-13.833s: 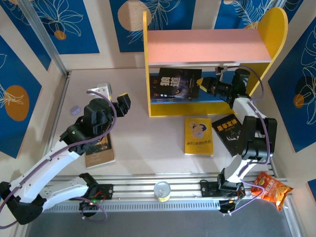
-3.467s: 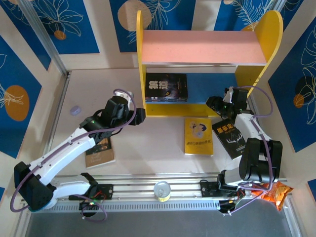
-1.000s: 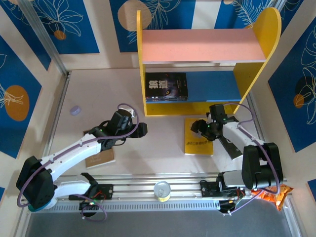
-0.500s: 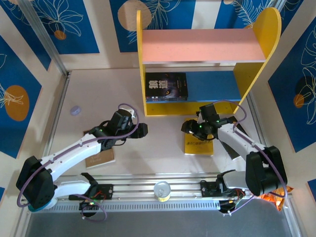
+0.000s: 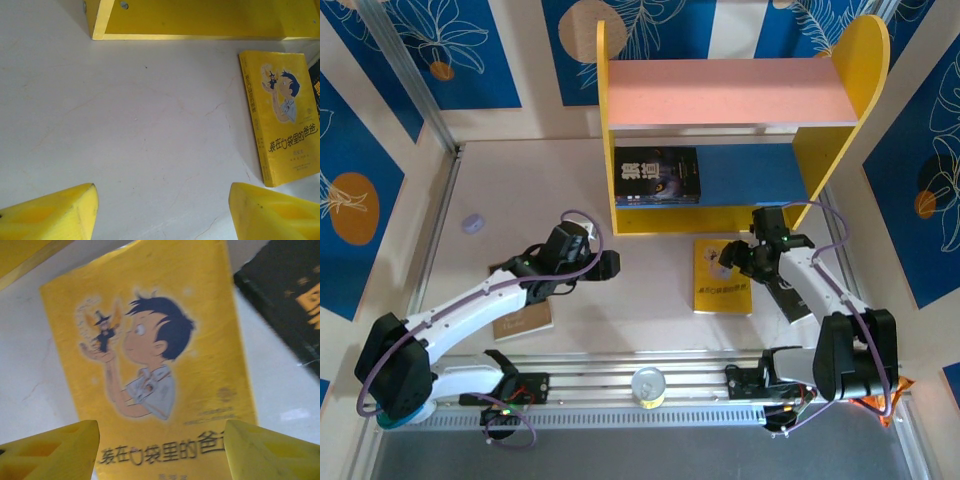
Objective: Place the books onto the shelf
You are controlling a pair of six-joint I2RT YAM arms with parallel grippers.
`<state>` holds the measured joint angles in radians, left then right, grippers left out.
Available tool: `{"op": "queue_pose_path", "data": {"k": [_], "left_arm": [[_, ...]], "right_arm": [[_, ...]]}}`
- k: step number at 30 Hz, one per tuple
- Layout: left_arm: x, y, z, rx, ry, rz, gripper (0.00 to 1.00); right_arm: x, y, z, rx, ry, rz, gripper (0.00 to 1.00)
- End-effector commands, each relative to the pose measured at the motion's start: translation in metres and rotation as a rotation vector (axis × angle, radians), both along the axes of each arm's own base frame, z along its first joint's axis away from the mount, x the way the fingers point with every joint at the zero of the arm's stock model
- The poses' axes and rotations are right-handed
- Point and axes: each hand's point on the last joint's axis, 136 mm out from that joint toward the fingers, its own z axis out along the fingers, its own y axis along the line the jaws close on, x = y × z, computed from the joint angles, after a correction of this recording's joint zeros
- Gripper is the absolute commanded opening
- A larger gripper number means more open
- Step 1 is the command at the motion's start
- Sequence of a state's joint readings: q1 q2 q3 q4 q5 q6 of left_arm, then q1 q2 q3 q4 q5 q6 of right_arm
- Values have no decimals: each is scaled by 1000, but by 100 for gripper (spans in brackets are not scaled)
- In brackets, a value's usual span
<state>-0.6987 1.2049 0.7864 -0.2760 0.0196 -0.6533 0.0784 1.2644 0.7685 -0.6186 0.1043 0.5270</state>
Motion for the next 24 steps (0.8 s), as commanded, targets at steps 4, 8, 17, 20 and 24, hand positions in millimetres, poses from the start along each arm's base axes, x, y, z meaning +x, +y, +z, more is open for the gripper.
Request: {"op": "queue_pose_path", "data": {"k": [4, 8, 17, 20, 24], "left_arm": [[2, -9, 7, -14, -4, -24, 69], [3, -12, 7, -9, 0, -33, 69], [3, -14, 3, -2, 9, -39, 69], [3, -13, 0, 2, 15, -38, 69], [2, -12, -4, 11, 18, -34, 69]], "right_arm": [[0, -19, -14, -44, 93, 9, 67], [4, -14, -23, -13, 132, 29, 66], [6, 25, -32, 121, 168, 127, 60], [4, 45, -32, 148, 170, 173, 60], [2, 76, -32, 183, 173, 226, 59]]}}
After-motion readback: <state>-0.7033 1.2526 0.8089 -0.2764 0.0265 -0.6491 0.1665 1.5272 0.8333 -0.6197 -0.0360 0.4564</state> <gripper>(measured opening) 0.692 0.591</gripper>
